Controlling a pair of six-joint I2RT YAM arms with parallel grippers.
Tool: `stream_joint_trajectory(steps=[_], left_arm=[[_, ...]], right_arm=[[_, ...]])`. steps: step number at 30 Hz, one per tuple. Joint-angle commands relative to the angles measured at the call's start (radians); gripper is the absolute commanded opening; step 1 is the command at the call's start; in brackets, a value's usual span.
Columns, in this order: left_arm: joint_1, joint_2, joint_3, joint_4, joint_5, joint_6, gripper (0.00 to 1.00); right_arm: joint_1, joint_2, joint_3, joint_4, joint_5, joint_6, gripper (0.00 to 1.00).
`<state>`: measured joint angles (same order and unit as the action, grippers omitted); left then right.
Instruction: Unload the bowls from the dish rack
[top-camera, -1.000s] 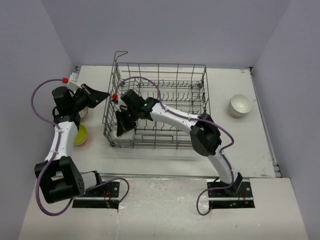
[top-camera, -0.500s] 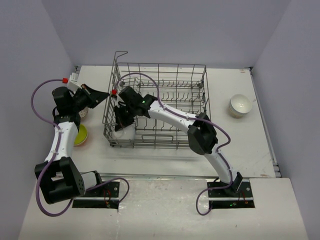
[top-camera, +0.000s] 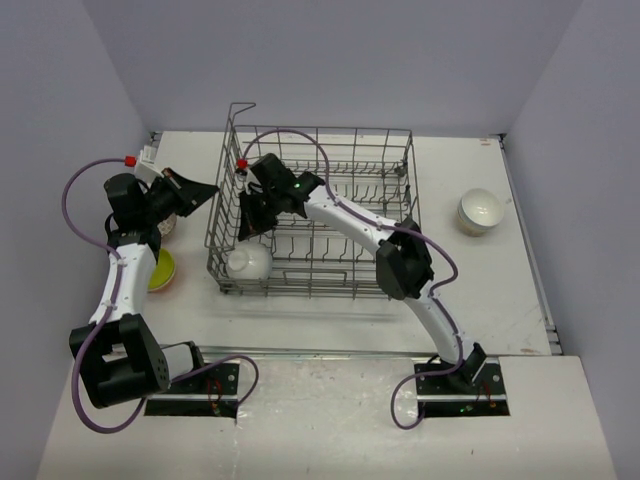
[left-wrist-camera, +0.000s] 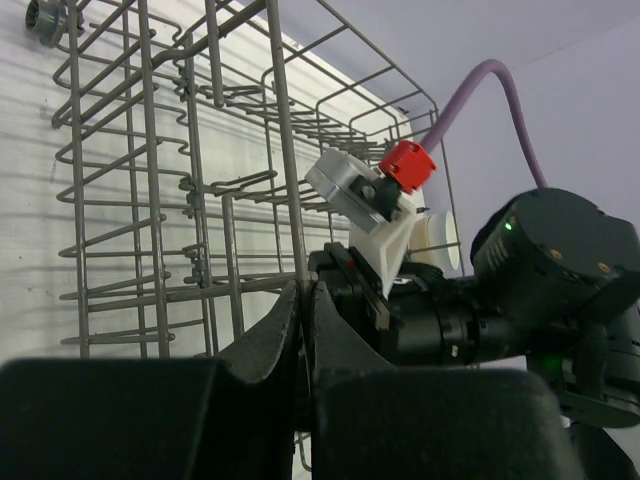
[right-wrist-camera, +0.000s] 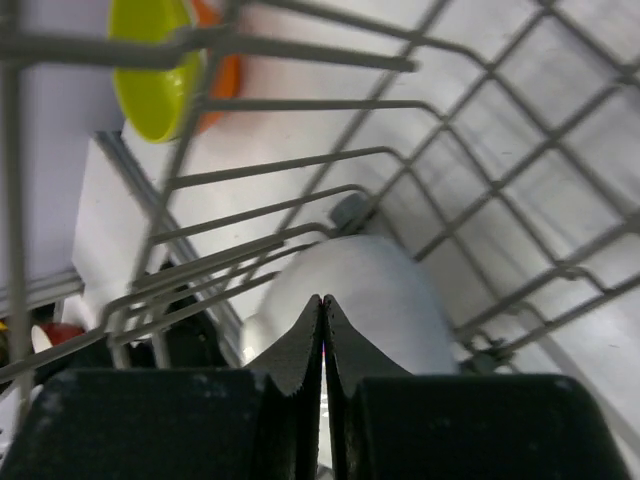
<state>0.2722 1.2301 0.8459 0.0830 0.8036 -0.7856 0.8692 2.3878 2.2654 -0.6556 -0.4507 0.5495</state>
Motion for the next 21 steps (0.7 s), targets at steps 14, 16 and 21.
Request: stream_joint_trajectory(steps=[14,16,21], left_arm=[[0.001,-0.024,-0.018,-0.043,0.013,0.037,0.00],[0.001,-0.023,-0.022,-0.039,0.011,0.036,0.00],[0.001,-0.018,-0.021,-0.032,0.011,0.032,0.00]], right_arm=[[-0.085,-0.196,-0.079,-0.018,0.073,-0.106,0.01],[-0.084,-0.246,-0.145,-0.006,0.057,-0.105,0.00],[-0.041,-0.320,-0.288,0.028,0.030,-0.114,0.00]])
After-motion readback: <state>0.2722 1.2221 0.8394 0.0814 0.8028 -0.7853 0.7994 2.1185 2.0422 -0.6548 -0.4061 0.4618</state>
